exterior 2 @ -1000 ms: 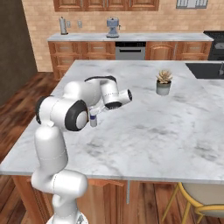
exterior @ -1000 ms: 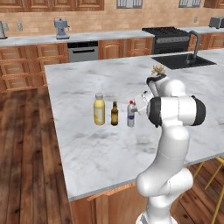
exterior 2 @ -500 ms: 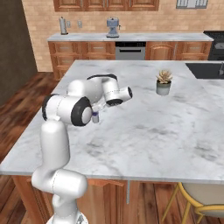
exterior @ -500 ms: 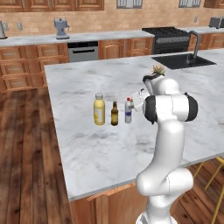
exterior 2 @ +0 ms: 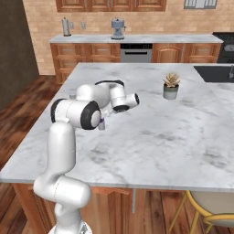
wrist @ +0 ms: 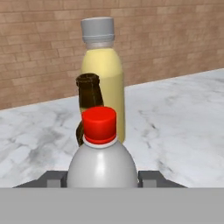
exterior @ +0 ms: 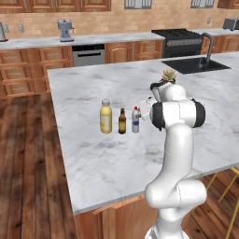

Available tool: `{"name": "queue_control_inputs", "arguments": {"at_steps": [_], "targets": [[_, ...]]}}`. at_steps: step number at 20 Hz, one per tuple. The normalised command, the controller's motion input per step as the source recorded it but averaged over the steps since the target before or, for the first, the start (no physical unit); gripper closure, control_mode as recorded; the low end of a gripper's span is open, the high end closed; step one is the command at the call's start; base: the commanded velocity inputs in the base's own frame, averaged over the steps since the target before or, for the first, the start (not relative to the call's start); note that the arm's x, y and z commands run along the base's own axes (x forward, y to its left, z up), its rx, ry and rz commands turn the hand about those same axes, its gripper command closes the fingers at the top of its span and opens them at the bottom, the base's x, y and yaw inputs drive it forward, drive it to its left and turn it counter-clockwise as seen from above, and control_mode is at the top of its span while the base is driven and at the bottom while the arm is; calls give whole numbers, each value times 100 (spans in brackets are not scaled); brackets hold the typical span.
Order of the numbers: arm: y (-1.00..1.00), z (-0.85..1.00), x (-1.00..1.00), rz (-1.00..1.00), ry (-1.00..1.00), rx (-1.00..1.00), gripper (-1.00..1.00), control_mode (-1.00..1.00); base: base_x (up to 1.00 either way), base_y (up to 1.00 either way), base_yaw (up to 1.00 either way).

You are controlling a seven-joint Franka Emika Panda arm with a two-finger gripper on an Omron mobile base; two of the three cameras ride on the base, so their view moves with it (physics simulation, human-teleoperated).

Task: Place the drinks on the dining counter in a tight cluster.

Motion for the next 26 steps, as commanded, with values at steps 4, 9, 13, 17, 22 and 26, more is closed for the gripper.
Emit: {"name": "queue_control_inputs", "arguments": {"at_steps": [4, 9, 13, 17, 22, 26], "targets": [[0, -36, 14, 0, 0, 0, 100, -100, 0, 0, 0], [0, -22, 13, 0, 0, 0, 100, -100, 0, 0, 0], [0, 0, 0, 0, 0, 0, 100, -100, 0, 0, 0], [0, 0, 0, 0, 0, 0, -100, -100, 0, 0, 0], [0, 0, 0, 0, 0, 0, -100, -100, 0, 0, 0], [0, 0, 0, 0, 0, 0, -100, -100, 0, 0, 0]]}}
